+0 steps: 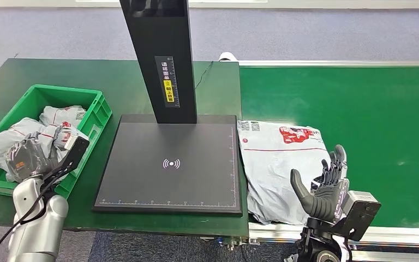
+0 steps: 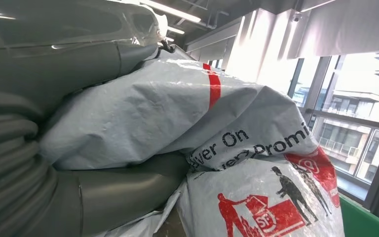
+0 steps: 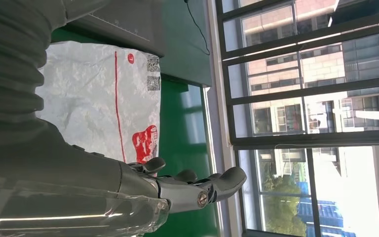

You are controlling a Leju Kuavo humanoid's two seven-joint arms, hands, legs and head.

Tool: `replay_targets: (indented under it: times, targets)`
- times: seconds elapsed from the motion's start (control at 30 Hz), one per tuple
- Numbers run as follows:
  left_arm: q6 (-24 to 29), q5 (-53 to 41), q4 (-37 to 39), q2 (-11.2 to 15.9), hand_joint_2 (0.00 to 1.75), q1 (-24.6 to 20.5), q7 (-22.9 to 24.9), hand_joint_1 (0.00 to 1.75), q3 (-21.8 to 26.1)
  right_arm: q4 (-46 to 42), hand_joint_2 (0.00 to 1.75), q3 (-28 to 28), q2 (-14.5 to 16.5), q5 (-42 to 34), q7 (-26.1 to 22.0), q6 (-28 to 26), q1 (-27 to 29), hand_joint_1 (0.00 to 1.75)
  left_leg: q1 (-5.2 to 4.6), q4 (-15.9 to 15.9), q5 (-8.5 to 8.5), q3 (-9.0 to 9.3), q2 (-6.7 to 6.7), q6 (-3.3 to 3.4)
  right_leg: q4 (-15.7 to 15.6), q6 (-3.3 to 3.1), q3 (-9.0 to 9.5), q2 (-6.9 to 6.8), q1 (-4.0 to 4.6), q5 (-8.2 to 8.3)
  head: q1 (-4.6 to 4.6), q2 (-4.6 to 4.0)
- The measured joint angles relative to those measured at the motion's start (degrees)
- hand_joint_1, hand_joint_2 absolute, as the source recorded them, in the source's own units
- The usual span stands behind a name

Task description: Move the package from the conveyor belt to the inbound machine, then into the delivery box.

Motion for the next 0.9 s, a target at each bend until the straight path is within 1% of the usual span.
replay_targets:
  times: [0.3,0.33,0.43,0.47,0.53,0.57,0.67,0.73,0.77,0.8,0.87,0.9]
  targets:
    - [-0.02,0.00,1.08,0.22,1.75,-0.58,0.00,1.75,-0.02,0.00,1.75,-0.11,0.00,0.01,0.00,0.00,0.00,0.00,0.01,-0.02,0.02,0.18,0.00,-0.02,0.01,0.00,0.19,0.00,0.01,0.00,0.00,0.00]
    - [-0.04,0.00,1.14,0.24,1.75,-0.61,0.01,1.63,-0.02,0.00,1.75,-0.13,0.00,0.01,0.00,0.00,0.00,0.00,0.01,-0.02,0.02,0.19,0.00,-0.02,0.01,0.00,0.20,0.00,0.01,0.00,0.01,0.00]
    - [-0.84,-0.30,1.38,0.28,1.75,-0.81,0.39,0.34,-0.02,0.00,1.75,-0.16,0.01,0.15,0.04,0.15,-0.02,0.00,0.01,-0.02,0.02,0.21,0.00,-0.02,0.01,0.00,0.23,-0.02,0.01,0.00,0.01,0.00]
    - [-1.17,-0.58,1.55,0.32,1.75,-0.94,0.70,0.02,-0.03,0.00,1.75,-0.17,0.02,0.28,0.08,0.31,-0.05,0.00,0.01,-0.02,0.02,0.23,0.00,-0.02,0.01,0.00,0.25,-0.03,0.01,0.00,0.00,0.00]
    - [-0.49,-1.19,2.10,0.47,1.75,-1.25,1.24,0.00,-0.04,0.00,1.75,-0.17,0.06,0.61,0.17,0.69,-0.17,0.00,0.01,-0.02,0.02,0.26,0.00,-0.02,0.01,0.00,0.27,-0.04,0.01,0.00,0.00,0.00]
    - [0.84,-1.32,2.39,0.56,1.75,-1.37,1.19,0.00,-0.05,0.00,1.75,-0.17,0.07,0.74,0.22,0.82,-0.23,0.00,0.01,-0.02,0.02,0.27,0.00,-0.02,0.01,0.00,0.28,-0.04,0.01,0.00,0.00,0.00]
    - [8.65,0.07,2.91,0.68,1.75,-1.37,-1.05,0.00,-0.05,0.00,1.75,-0.19,0.14,0.90,0.37,0.89,-0.27,0.00,0.03,-0.02,0.03,0.27,0.01,-0.03,0.01,-0.01,0.26,-0.03,0.03,0.00,0.01,0.00]
    - [13.87,2.61,2.35,0.54,0.87,-0.93,-4.51,0.00,0.03,0.00,1.75,-0.19,0.30,0.84,0.42,0.76,-0.26,0.00,0.04,-0.01,0.04,0.25,0.01,-0.04,0.02,-0.01,0.24,-0.03,0.05,0.00,0.01,0.00]
    - [15.34,4.14,1.29,0.25,0.44,-0.51,-7.54,0.00,0.30,0.00,1.75,-0.19,0.38,0.69,0.43,0.62,-0.26,0.00,0.04,-0.01,0.04,0.21,0.01,-0.04,0.03,-0.01,0.22,-0.03,0.05,0.00,0.01,0.00]
    - [16.03,6.26,-0.57,-0.51,0.00,-0.07,-12.23,0.00,0.98,0.01,1.75,-0.19,0.44,0.33,0.40,0.45,-0.26,0.00,0.04,-0.01,0.04,0.16,0.01,-0.03,0.03,-0.01,0.19,-0.03,0.04,0.00,-0.01,0.00]
    - [16.40,12.85,-7.13,-3.74,0.00,0.88,-26.68,0.00,3.99,0.14,1.75,-0.06,0.48,-0.88,-0.05,0.07,-0.35,0.00,0.03,0.00,0.05,0.03,0.01,-0.02,0.03,0.00,0.11,-0.03,0.03,0.00,0.03,0.00]
    - [16.46,16.79,-11.48,-5.86,0.00,1.27,-35.37,0.00,5.99,0.33,1.75,0.10,0.48,-1.60,-0.51,-0.12,-0.46,0.00,0.02,0.00,0.04,0.00,0.02,0.00,0.02,0.00,0.09,-0.02,0.02,0.00,0.04,0.00]
